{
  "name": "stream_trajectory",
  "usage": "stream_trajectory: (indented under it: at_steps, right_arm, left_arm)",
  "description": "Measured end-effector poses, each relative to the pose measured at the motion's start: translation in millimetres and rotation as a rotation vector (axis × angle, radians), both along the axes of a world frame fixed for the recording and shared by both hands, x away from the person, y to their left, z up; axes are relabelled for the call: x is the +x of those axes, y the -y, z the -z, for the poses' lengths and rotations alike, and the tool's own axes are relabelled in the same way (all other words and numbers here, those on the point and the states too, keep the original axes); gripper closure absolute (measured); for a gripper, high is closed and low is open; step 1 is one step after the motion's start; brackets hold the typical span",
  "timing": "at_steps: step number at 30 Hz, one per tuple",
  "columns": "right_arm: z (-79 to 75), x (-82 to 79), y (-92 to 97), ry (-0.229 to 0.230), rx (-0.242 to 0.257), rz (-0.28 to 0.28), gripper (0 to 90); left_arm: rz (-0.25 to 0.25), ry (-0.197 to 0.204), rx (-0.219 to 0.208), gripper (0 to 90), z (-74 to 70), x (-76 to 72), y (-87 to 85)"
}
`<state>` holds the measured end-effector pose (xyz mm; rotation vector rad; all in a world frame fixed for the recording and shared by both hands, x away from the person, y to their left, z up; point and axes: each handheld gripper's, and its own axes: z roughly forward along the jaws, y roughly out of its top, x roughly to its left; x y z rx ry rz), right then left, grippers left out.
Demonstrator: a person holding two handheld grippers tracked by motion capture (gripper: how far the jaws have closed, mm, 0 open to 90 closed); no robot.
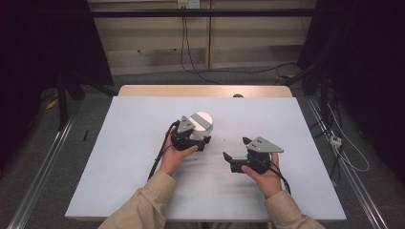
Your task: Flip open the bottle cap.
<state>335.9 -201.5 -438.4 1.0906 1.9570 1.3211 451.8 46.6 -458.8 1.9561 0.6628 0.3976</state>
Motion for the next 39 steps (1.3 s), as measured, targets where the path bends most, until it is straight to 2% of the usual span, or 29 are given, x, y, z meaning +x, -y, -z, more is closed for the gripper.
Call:
stream_trajectory:
  at_steps: [10,15,20,24,32,35,39]
  right_arm:
    - [-6.3,9.6,-11.5,-0.007,0.012,-0.001,14.0]
    - [-13.1,14.6,-15.9,-0.026,0.028,-0.021,25.9]
    - [-17.1,18.8,-21.3,-0.047,0.024,-0.042,48.4]
    - [-19.9,23.1,-24.9,-0.061,0.008,-0.046,58.9]
    - [-25.5,31.9,-31.4,-0.069,0.025,-0.061,84.3]
    - [-26.6,34.4,-35.9,-0.070,0.019,-0.076,89.4]
    - [-27.5,38.3,-40.9,-0.066,-0.001,-0.077,90.0]
  left_arm:
    - [0.004,-0.011,-0.008,18.2,1.1,0.5,-0.4]
    - [0.003,-0.012,-0.009,18.2,1.3,0.6,-0.1]
    - [0.002,-0.012,-0.008,18.3,1.4,0.5,0.0]
    - [0.002,-0.013,-0.009,18.2,1.5,0.6,0.2]
    - [0.002,-0.013,-0.010,18.2,1.6,0.7,0.5]
    - [0.002,-0.011,-0.008,18.3,1.6,0.9,0.3]
    - [0.001,-0.008,-0.005,18.2,1.5,1.0,0.2]
